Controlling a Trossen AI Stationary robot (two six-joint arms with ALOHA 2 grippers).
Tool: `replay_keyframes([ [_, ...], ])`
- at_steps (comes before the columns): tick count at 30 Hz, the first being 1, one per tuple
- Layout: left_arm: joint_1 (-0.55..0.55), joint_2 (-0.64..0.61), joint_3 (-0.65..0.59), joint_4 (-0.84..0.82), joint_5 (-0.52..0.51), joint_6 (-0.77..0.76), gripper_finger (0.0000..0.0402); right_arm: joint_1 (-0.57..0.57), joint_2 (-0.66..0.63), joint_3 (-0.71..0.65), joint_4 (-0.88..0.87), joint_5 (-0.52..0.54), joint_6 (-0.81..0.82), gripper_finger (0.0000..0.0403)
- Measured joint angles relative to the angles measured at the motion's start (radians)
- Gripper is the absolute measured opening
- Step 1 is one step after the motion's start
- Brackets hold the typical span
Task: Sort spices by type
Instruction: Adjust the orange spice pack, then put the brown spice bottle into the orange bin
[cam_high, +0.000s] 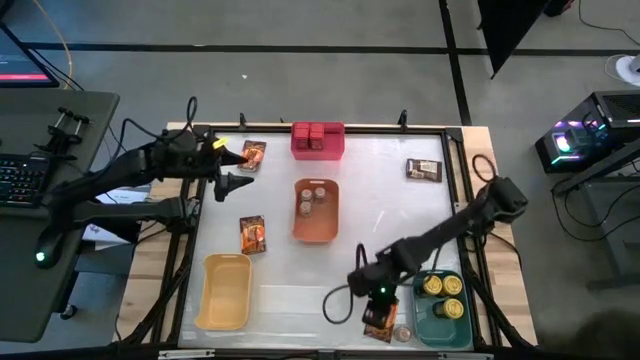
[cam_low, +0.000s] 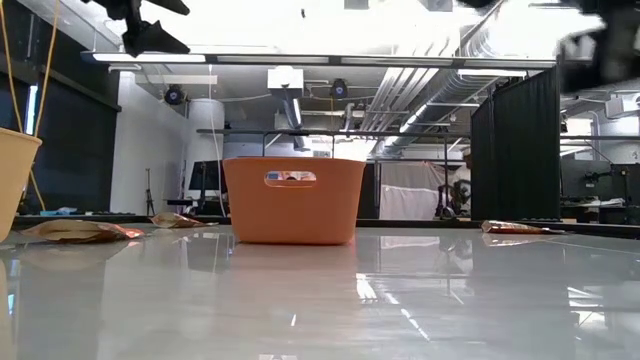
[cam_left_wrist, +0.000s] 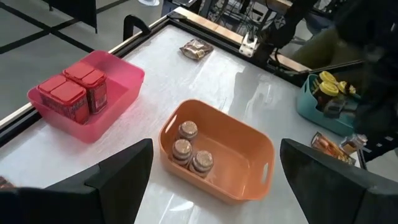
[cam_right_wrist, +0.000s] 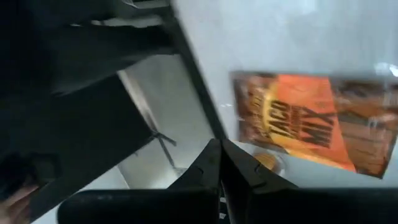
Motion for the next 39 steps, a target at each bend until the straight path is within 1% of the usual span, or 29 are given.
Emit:
replay_keyframes([
  [2,0.0,0.016,0.0,0.024,0.0,0.0,0.0337,0.018,0.02,-0.023,0.0,0.018,0.019,0.0],
  [5,0.0,0.038,0.0,0.052,0.0,0.0,0.0337,0.023,0.05,-0.038,-0.061,0.058,-0.003,0.0],
  [13,0.0,0.047,0.0,0.073,0.0,-0.002,0.0337,0.013,0.158,-0.04,-0.158,0.059,-0.199,0.0],
  [18,0.0,0.036,0.0,0.074,-0.001,-0.037,0.0337,-0.002,0.207,-0.035,-0.147,0.022,-0.31,0.0],
  [20,0.0,0.031,0.0,0.073,-0.001,-0.051,0.0337,-0.022,0.216,-0.034,-0.141,0.022,-0.343,0.0],
  [22,0.0,0.028,0.0,0.074,-0.001,-0.062,0.0337,-0.049,0.217,-0.034,-0.111,0.045,-0.366,0.0],
  [26,0.0,0.022,0.0,0.074,-0.001,-0.076,0.0337,-0.132,0.213,-0.033,-0.021,0.138,-0.411,0.0],
  [29,0.0,0.022,0.0,0.073,-0.001,-0.096,0.0337,-0.182,0.215,-0.027,0.033,0.139,-0.442,0.0],
  [32,0.0,0.022,0.0,0.073,-0.001,-0.097,0.0337,-0.209,0.222,0.027,-0.001,0.168,-0.506,0.0],
  [34,0.0,0.022,0.0,0.073,-0.001,-0.087,0.0337,-0.213,0.227,0.087,-0.06,0.192,-0.562,0.0],
  [39,0.0,0.022,0.0,0.073,-0.001,-0.062,0.0337,-0.195,0.221,0.296,-0.247,0.171,-0.656,0.0],
])
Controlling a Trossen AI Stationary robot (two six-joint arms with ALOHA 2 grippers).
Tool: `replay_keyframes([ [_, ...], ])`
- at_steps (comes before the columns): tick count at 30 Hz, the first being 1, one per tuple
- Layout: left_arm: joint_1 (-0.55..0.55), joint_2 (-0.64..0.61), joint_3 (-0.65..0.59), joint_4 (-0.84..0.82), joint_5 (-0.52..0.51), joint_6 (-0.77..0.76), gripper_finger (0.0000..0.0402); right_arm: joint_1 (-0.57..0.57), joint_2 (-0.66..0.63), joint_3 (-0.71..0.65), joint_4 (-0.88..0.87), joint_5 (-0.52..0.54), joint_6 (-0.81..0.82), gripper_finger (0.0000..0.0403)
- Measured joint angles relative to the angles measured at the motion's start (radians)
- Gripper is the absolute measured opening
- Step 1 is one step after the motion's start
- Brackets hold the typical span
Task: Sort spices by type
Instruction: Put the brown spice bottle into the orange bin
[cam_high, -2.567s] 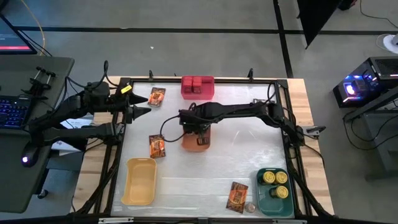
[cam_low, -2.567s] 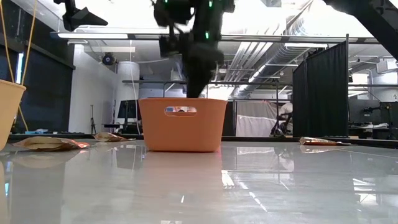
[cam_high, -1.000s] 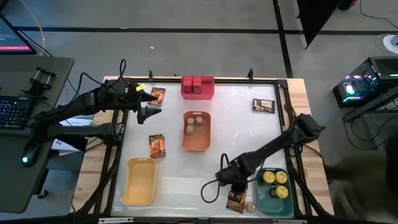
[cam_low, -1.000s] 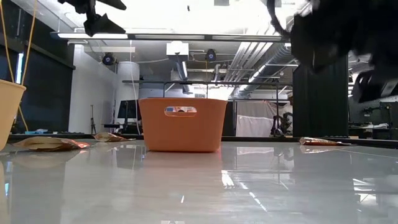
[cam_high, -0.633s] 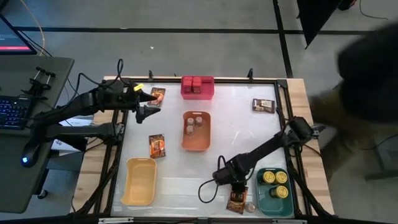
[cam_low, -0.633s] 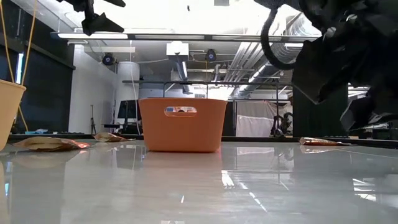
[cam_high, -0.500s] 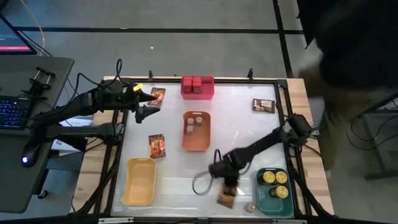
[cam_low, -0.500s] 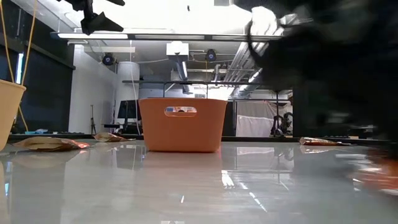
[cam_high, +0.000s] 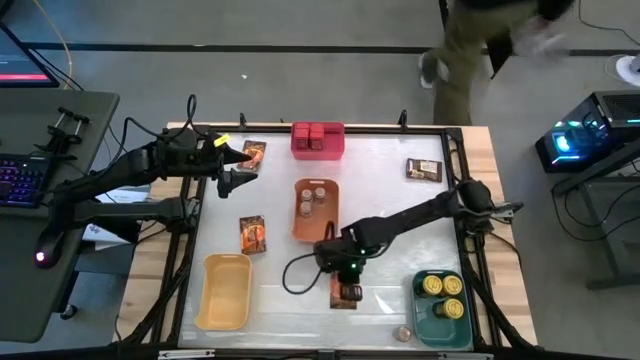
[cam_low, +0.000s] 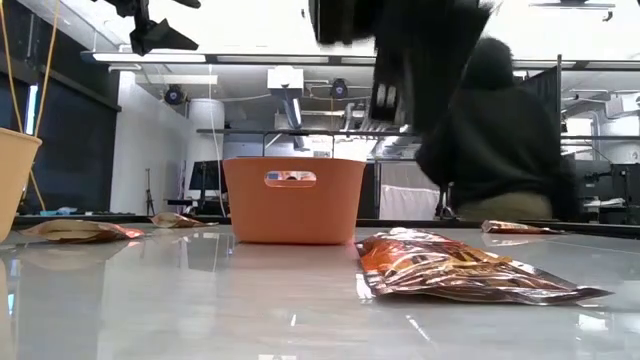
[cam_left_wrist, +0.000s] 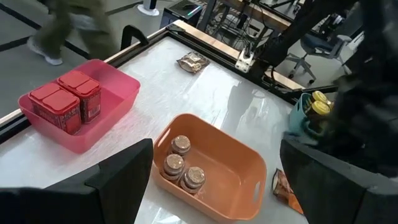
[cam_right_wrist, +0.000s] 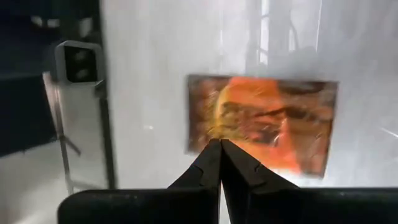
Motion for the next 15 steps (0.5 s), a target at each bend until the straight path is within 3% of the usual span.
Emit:
replay_keyframes([
  [4,0.0,0.001,0.0,0.0,0.0,0.0,0.0337,0.046,0.001,0.112,-0.13,-0.063,0.0,0.0],
  [9,0.0,0.002,0.0,0.0,0.021,0.001,0.0337,0.151,0.005,0.124,-0.164,-0.341,0.131,0.0],
  [15,0.0,0.005,0.0,0.0,0.021,0.002,0.0337,0.313,0.006,0.11,-0.226,-0.401,0.158,0.0],
])
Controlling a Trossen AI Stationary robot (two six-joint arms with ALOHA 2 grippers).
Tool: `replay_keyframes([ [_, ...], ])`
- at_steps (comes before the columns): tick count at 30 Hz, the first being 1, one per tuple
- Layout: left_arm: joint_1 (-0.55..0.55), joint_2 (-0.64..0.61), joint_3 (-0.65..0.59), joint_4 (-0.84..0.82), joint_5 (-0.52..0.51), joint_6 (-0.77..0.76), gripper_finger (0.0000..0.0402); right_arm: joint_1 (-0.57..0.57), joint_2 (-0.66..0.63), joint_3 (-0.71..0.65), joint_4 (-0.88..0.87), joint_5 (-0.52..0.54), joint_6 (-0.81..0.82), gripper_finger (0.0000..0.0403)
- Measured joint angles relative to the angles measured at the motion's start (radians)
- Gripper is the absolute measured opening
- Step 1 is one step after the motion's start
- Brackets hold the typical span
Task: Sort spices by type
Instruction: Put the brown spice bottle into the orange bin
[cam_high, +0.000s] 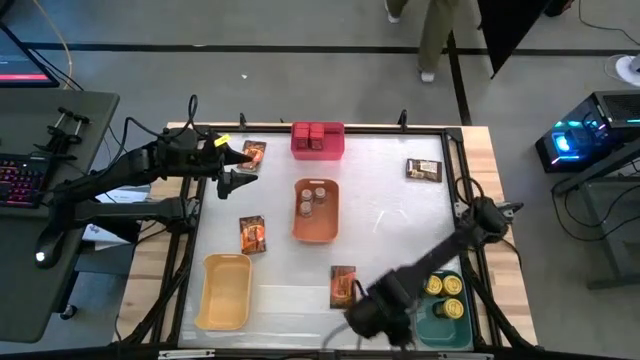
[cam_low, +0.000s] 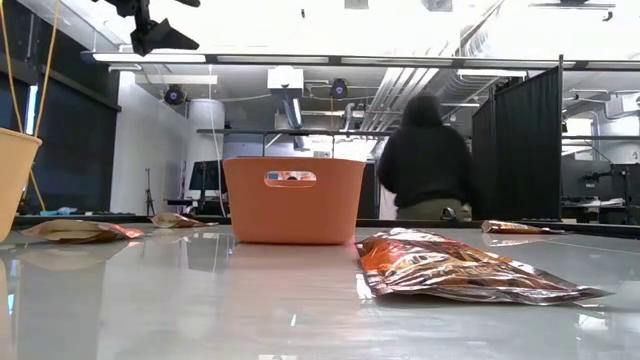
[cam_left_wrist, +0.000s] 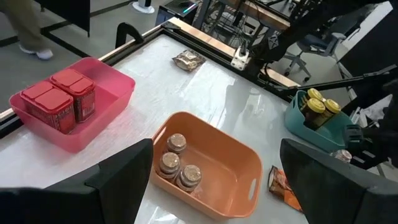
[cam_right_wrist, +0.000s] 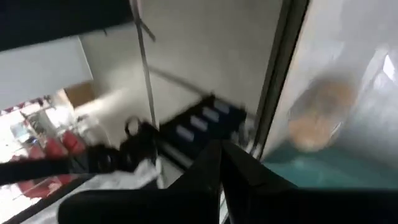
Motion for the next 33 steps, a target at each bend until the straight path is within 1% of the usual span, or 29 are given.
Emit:
replay_keyframes([
  [4,0.0,0.0,0.0,0.0,0.015,0.024,0.0337,0.051,0.0,-0.111,0.003,-0.062,0.069,0.0],
  [8,0.0,0.004,0.0,-0.001,0.023,0.032,0.0337,0.037,0.0,-0.215,0.033,-0.07,0.155,0.0],
  [12,0.0,0.003,0.0,0.0,0.023,0.008,0.0337,-0.002,-0.007,-0.207,0.041,-0.004,0.139,0.0],
  [15,0.0,0.003,0.0,0.0,0.024,-0.01,0.0337,-0.009,-0.008,-0.199,0.068,0.023,0.11,0.0],
  [21,0.0,0.003,0.0,0.0,0.025,0.008,0.0337,0.01,-0.006,-0.216,0.08,0.003,0.059,0.0],
  [25,0.0,0.003,0.0,0.001,0.017,0.024,0.0337,0.016,-0.006,-0.246,0.145,0.001,0.08,0.0],
  [29,0.0,0.003,0.0,0.002,0.011,0.026,0.0337,0.011,-0.005,-0.277,0.202,0.01,0.132,0.0],
  [33,0.001,0.003,0.0,0.002,0.009,0.05,0.0337,-0.004,-0.007,-0.279,0.206,0.045,0.108,0.0],
])
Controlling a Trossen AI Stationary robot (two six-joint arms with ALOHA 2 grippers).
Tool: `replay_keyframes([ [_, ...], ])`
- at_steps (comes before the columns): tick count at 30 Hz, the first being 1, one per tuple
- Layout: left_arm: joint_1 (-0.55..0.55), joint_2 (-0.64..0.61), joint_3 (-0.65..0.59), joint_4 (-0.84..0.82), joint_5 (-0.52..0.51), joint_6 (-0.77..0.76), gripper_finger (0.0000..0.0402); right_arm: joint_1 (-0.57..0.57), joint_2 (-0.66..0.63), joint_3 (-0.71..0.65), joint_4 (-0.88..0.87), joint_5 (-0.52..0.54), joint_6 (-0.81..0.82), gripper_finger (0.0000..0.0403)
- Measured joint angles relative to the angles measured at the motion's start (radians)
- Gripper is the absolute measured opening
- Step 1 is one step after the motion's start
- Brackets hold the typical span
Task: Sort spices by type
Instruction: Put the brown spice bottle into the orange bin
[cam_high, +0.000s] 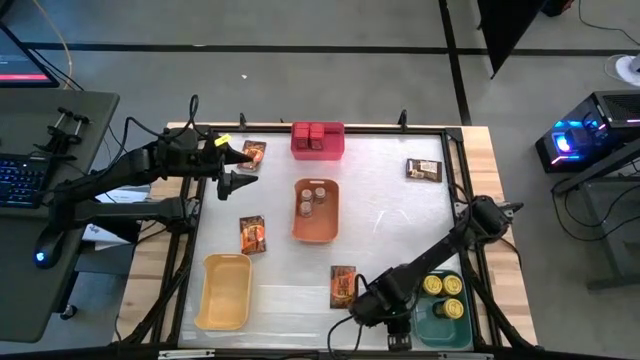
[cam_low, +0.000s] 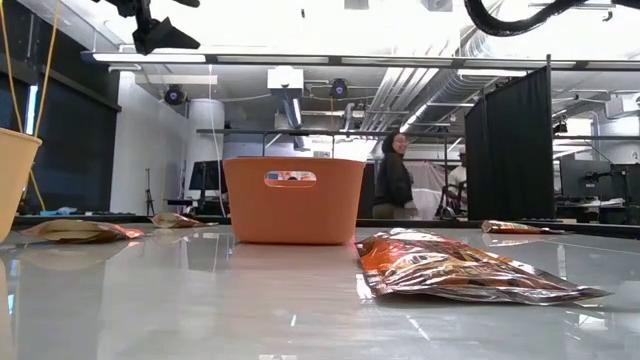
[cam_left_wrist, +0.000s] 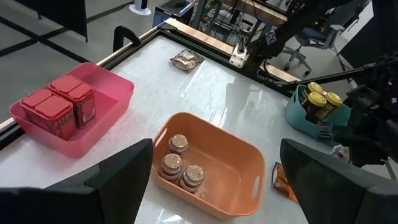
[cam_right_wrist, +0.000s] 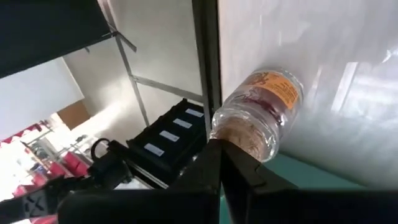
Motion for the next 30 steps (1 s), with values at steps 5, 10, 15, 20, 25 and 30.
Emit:
replay_keyframes([
  [5,0.0,0.0,0.0,0.002,-0.017,0.001,0.0337,-0.066,-0.003,0.002,-0.038,0.046,-0.079,0.0],
  [10,0.0,0.0,0.0,0.002,-0.022,0.002,0.0337,-0.17,-0.014,0.003,-0.154,0.113,-0.231,0.0],
  [15,0.0,0.0,0.0,-0.001,0.064,0.002,0.0337,-0.308,-0.056,0.002,-0.283,0.274,-0.398,0.0],
  [20,0.0,0.0,0.0,-0.002,0.079,0.029,0.0337,-0.464,-0.086,0.0,-0.372,0.442,-0.516,0.0],
  [25,0.0,-0.003,0.0,-0.002,0.072,0.104,0.0337,-0.621,-0.103,-0.001,-0.392,0.571,-0.568,0.0],
  [30,0.0,-0.007,0.002,-0.005,0.073,0.107,0.0337,-0.729,-0.11,0.046,-0.423,0.584,-0.561,0.0],
])
